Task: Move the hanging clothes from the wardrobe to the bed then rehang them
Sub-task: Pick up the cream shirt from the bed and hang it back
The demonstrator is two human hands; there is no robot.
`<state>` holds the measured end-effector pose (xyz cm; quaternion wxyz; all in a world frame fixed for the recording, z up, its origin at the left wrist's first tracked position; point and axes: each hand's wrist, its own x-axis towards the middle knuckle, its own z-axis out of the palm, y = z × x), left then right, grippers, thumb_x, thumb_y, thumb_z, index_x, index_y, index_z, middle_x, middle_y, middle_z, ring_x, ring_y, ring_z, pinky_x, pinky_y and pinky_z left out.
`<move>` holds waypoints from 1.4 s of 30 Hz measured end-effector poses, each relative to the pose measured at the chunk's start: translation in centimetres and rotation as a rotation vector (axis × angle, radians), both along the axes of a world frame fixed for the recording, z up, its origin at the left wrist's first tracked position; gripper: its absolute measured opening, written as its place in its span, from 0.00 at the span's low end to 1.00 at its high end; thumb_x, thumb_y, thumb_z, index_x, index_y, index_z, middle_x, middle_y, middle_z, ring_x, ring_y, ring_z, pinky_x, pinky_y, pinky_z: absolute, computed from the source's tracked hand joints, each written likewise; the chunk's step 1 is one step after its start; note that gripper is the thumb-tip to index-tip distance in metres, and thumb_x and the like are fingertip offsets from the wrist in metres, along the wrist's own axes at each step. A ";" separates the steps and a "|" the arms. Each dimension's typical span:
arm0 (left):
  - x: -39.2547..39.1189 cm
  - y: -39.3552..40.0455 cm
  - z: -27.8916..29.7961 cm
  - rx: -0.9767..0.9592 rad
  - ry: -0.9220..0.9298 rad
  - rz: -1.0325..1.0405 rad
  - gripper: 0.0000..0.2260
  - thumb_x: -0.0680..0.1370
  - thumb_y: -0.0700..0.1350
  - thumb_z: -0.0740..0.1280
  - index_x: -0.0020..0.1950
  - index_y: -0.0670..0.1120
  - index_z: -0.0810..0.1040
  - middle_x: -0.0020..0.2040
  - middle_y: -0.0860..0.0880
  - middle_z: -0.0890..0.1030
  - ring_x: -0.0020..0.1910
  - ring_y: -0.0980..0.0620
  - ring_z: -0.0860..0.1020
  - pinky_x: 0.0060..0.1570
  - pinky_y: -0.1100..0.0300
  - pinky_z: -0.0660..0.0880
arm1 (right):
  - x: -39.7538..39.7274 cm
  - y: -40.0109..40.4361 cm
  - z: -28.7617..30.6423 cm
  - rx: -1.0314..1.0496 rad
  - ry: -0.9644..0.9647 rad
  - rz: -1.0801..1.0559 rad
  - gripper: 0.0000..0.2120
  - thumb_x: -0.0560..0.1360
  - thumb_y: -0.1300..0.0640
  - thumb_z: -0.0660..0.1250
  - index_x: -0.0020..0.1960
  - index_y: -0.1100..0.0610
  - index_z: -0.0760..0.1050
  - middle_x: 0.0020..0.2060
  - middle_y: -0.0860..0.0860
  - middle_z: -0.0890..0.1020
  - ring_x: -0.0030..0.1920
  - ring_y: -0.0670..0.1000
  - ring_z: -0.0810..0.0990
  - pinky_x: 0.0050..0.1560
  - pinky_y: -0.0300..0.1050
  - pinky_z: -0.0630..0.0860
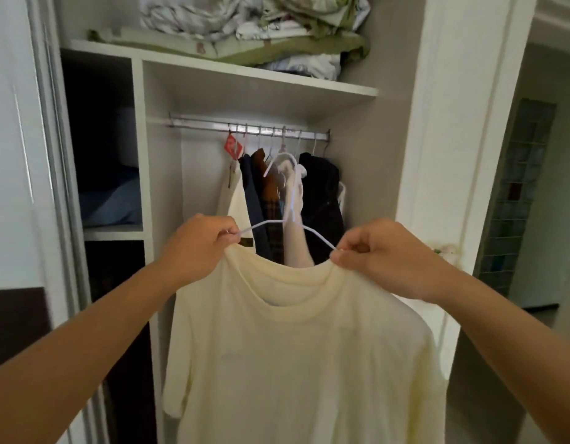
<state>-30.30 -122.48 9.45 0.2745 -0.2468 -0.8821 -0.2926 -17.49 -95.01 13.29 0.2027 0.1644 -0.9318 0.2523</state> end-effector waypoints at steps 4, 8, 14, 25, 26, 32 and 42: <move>-4.6 -1.2 2.9 0.025 0.050 0.042 0.09 0.80 0.42 0.63 0.42 0.50 0.79 0.40 0.50 0.81 0.40 0.51 0.76 0.37 0.62 0.67 | -4.2 -3.5 2.4 -0.098 0.033 0.100 0.13 0.76 0.54 0.69 0.39 0.62 0.83 0.33 0.59 0.82 0.31 0.51 0.76 0.35 0.43 0.72; -9.3 -1.8 5.4 0.113 0.065 0.067 0.08 0.78 0.36 0.64 0.43 0.43 0.81 0.43 0.46 0.82 0.42 0.50 0.77 0.40 0.67 0.68 | -9.6 -6.8 4.2 -0.274 0.071 0.173 0.12 0.74 0.58 0.70 0.42 0.68 0.81 0.41 0.69 0.80 0.34 0.62 0.79 0.37 0.49 0.75; -16.6 -2.5 8.2 0.333 0.021 0.164 0.08 0.77 0.33 0.65 0.46 0.43 0.83 0.43 0.46 0.81 0.45 0.47 0.79 0.47 0.57 0.74 | -18.3 -11.5 6.9 -0.495 0.094 0.118 0.12 0.70 0.61 0.70 0.36 0.72 0.76 0.28 0.64 0.73 0.30 0.50 0.69 0.33 0.45 0.65; -26.6 -3.3 10.3 0.844 -0.236 -0.036 0.06 0.77 0.36 0.65 0.45 0.42 0.82 0.49 0.36 0.83 0.43 0.44 0.79 0.49 0.45 0.79 | -33.6 -19.1 10.6 -0.510 0.143 0.003 0.14 0.74 0.59 0.68 0.32 0.57 0.68 0.29 0.51 0.70 0.33 0.52 0.71 0.27 0.40 0.63; -27.3 -3.4 10.5 0.890 -0.250 -0.039 0.06 0.76 0.37 0.66 0.46 0.40 0.83 0.48 0.35 0.83 0.43 0.43 0.80 0.50 0.43 0.79 | -34.7 -19.6 10.9 -0.507 0.154 -0.020 0.14 0.74 0.59 0.67 0.32 0.58 0.67 0.29 0.51 0.70 0.33 0.52 0.70 0.27 0.40 0.62; -31.4 -4.4 12.1 1.238 -0.287 0.044 0.05 0.71 0.35 0.64 0.40 0.39 0.80 0.37 0.39 0.81 0.36 0.43 0.79 0.33 0.57 0.74 | -40.6 -21.2 12.8 -0.371 0.215 -0.173 0.16 0.78 0.57 0.64 0.34 0.59 0.67 0.30 0.51 0.70 0.31 0.49 0.70 0.22 0.38 0.58; -35.3 -5.6 11.5 1.129 -0.286 0.065 0.10 0.71 0.39 0.64 0.49 0.36 0.78 0.40 0.39 0.78 0.35 0.43 0.78 0.28 0.63 0.69 | -46.5 -21.0 13.2 -0.274 0.196 -0.263 0.13 0.80 0.59 0.63 0.37 0.59 0.68 0.42 0.55 0.73 0.42 0.53 0.72 0.36 0.40 0.66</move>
